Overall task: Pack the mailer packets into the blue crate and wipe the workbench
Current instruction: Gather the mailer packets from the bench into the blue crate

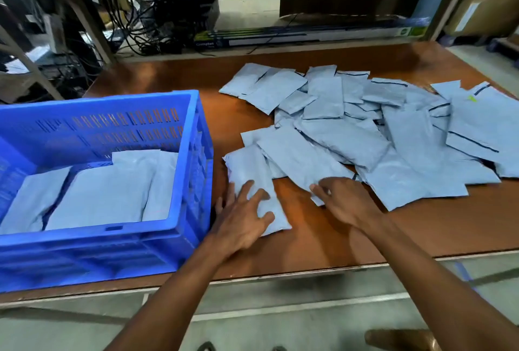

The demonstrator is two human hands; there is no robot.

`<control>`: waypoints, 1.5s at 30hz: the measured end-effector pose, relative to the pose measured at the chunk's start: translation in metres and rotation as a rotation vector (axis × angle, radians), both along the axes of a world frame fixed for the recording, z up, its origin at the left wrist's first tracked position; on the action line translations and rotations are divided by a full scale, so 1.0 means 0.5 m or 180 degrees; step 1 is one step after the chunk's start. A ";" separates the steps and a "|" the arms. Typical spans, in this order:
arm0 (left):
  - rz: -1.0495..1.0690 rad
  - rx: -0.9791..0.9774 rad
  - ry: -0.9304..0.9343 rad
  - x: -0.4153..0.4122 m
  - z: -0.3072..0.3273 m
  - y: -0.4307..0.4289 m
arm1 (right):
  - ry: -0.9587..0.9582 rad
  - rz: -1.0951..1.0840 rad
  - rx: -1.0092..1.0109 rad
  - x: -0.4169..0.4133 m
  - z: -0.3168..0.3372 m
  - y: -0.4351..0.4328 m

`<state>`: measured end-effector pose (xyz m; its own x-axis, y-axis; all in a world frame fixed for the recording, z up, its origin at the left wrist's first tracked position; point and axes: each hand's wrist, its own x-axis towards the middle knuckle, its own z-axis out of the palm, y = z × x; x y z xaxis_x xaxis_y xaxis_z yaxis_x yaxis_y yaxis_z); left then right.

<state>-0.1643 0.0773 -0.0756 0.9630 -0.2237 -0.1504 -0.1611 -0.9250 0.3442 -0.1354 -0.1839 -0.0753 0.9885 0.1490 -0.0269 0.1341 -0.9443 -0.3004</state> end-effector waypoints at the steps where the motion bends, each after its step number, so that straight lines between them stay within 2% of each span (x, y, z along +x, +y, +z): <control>1: 0.0136 -0.0139 -0.0190 0.001 0.000 0.006 | -0.0068 -0.0012 -0.0223 -0.017 0.001 -0.007; 4: 0.0491 -0.0154 -0.0696 0.017 -0.006 -0.006 | -0.0515 0.0011 -0.0977 -0.030 0.008 -0.002; 6: 0.0600 0.0027 -0.0454 0.035 -0.016 -0.025 | -0.0842 0.0244 -0.0617 -0.005 0.011 0.016; 8: 0.0522 0.0330 -0.0289 0.047 -0.033 -0.039 | -0.0467 0.0616 -0.0060 0.023 0.012 0.037; 10: 0.0449 0.0459 -0.0298 0.047 -0.047 -0.041 | 0.0033 0.1024 -0.0334 0.028 -0.014 0.051; 11: 0.0465 0.0433 -0.0327 0.042 -0.052 -0.038 | 0.0100 0.1108 -0.0523 0.018 -0.037 0.055; 18: 0.0452 0.0353 -0.0627 0.010 -0.072 -0.019 | -0.0231 0.0602 -0.0572 -0.059 -0.089 0.062; 27: 0.0030 0.0947 -0.0768 -0.035 -0.021 -0.033 | -0.0272 0.0105 -0.0176 -0.109 -0.089 0.098; 29: -0.0318 0.1081 -0.1022 -0.047 0.027 -0.047 | -0.0696 -0.0140 0.0006 -0.123 -0.059 0.107; 33: -0.0572 0.0619 -0.2075 -0.049 0.191 -0.052 | -0.1641 -0.0516 0.0389 -0.100 0.078 0.141; 36: -0.0736 0.0183 -0.2717 -0.037 0.342 -0.016 | -0.2033 -0.0596 0.0735 -0.062 0.212 0.196; 39: -0.0553 0.0041 -0.3382 -0.017 0.459 0.070 | -0.2348 -0.0430 0.1058 -0.032 0.328 0.293; 41: -0.0331 0.0191 -0.3585 -0.002 0.495 0.164 | -0.2464 -0.0243 0.1131 -0.013 0.382 0.381; 43: -0.0331 0.0645 -0.3678 0.016 0.492 0.288 | -0.2383 0.0002 0.1124 0.008 0.409 0.482; 45: -0.0350 0.1139 -0.3293 0.025 0.461 0.424 | -0.2121 0.0288 0.1081 0.022 0.409 0.594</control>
